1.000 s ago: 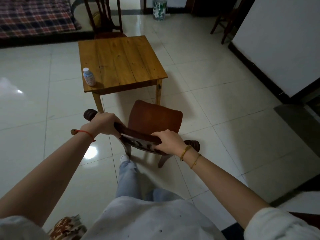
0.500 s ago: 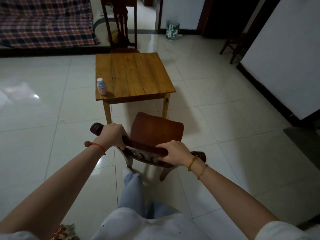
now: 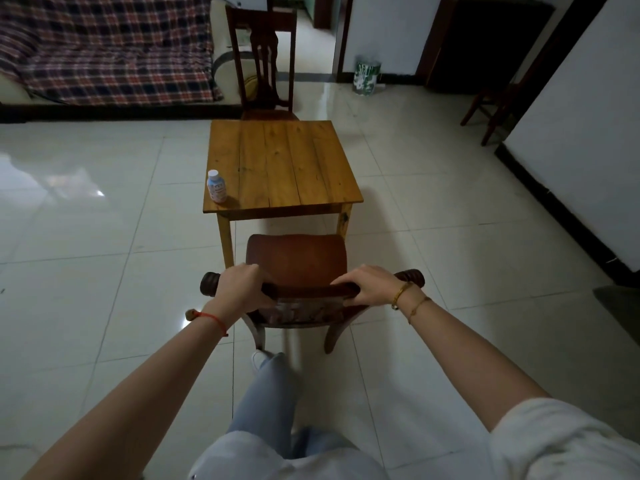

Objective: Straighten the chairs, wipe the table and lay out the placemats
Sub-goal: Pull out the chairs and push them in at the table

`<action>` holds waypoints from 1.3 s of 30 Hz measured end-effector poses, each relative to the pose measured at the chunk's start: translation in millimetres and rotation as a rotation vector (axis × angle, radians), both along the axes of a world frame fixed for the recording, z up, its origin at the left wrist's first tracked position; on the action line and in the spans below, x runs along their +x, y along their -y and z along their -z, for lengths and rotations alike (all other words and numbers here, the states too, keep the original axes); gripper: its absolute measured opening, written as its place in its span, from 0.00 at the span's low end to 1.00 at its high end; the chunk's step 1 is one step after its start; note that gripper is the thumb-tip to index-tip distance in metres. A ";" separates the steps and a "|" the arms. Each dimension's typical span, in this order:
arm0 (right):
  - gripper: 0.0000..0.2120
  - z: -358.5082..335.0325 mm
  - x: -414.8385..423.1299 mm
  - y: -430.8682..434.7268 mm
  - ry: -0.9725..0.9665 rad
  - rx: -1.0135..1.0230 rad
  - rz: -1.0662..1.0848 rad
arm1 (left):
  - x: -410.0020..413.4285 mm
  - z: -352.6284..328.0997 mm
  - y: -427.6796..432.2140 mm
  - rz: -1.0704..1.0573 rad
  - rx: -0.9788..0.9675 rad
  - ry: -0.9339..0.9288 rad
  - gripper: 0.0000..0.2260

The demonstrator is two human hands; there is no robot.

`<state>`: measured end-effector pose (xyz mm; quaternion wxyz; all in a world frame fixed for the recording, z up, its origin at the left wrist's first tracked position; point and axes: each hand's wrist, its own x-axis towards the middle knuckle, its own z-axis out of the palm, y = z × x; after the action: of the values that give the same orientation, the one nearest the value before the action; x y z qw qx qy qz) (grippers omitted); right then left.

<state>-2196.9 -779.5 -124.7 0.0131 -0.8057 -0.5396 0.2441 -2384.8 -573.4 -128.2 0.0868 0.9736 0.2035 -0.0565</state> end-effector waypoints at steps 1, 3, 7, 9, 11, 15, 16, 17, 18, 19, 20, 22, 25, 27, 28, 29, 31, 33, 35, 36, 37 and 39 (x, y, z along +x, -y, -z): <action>0.22 0.4 7.9 -2.2 0.003 -0.002 -0.007 | 1.9 -0.6 -1.8 0.023 -0.009 0.024 0.09; 0.21 0.6 21.5 -6.1 0.006 -0.001 -0.022 | 6.2 -3.0 -5.6 0.062 -0.016 0.062 0.10; 0.20 2.6 45.6 -12.0 -0.012 -0.003 -0.049 | 16.7 -3.5 -9.5 0.092 -0.021 0.107 0.12; 0.20 3.5 56.9 -12.7 -0.021 -0.013 -0.048 | 23.2 -2.1 -7.7 0.093 -0.011 0.130 0.13; 0.20 3.1 67.8 -12.3 -0.031 -0.020 -0.038 | 30.9 0.5 -6.1 0.093 0.013 0.151 0.14; 0.19 4.6 80.8 -10.9 -0.023 0.008 -0.030 | 41.8 1.1 -5.1 0.081 0.021 0.142 0.15; 0.19 6.2 82.0 -9.7 -0.018 0.020 -0.026 | 43.0 0.7 -4.8 0.082 0.018 0.133 0.15; 0.19 7.9 83.4 -8.5 -0.011 0.028 -0.027 | 44.0 0.3 -4.4 0.079 0.011 0.129 0.15; 0.18 9.0 84.1 -7.6 -0.003 0.033 -0.027 | 44.5 -0.2 -4.1 0.074 0.008 0.126 0.15; 0.18 10.0 84.5 -7.1 0.000 0.039 -0.027 | 45.0 -1.0 -4.2 0.073 0.009 0.122 0.16; 0.18 10.4 85.8 -6.5 -0.001 0.044 -0.026 | 46.1 -1.0 -4.3 0.075 0.013 0.119 0.16; 0.18 10.2 86.6 -6.3 -0.006 0.054 -0.020 | 46.9 -0.6 -5.3 0.080 0.028 0.110 0.17; 0.18 12.3 87.8 -5.3 -0.016 0.067 -0.004 | 48.5 0.5 -5.5 0.083 0.033 0.091 0.18; 0.18 12.4 88.6 -3.4 -0.014 0.069 0.001 | 50.6 0.4 -3.9 0.092 0.036 0.089 0.17; 0.18 12.2 89.3 -2.8 -0.015 0.069 0.002 | 51.5 -0.3 -3.2 0.094 0.036 0.090 0.17; 0.18 12.3 89.6 -2.2 -0.017 0.070 0.003 | 51.8 -1.1 -2.3 0.095 0.038 0.095 0.17; 0.17 11.9 89.4 -1.5 -0.015 0.071 0.003 | 52.0 -2.4 -2.0 0.103 0.042 0.103 0.17; 0.17 12.3 88.6 -1.5 -0.014 0.070 0.006 | 51.4 -4.0 -2.0 0.115 0.044 0.112 0.16; 0.17 12.8 87.4 -1.9 -0.016 0.064 0.008 | 50.6 -4.8 -2.4 0.130 0.041 0.116 0.16; 0.18 12.2 86.9 -2.0 -0.016 0.059 0.005 | 50.7 -5.0 -2.9 0.135 0.034 0.115 0.16; 0.18 11.5 86.3 -2.2 -0.016 0.055 0.003 | 50.9 -5.1 -3.2 0.139 0.030 0.115 0.16; 0.17 9.0 85.0 -1.8 -0.023 0.054 -0.003 | 50.7 -5.3 -2.2 0.144 0.023 0.116 0.16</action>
<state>-2111.8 -777.7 -133.7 0.0406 -0.8014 -0.5470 0.2385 -2334.1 -571.2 -122.9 0.0827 0.9883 0.1282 -0.0038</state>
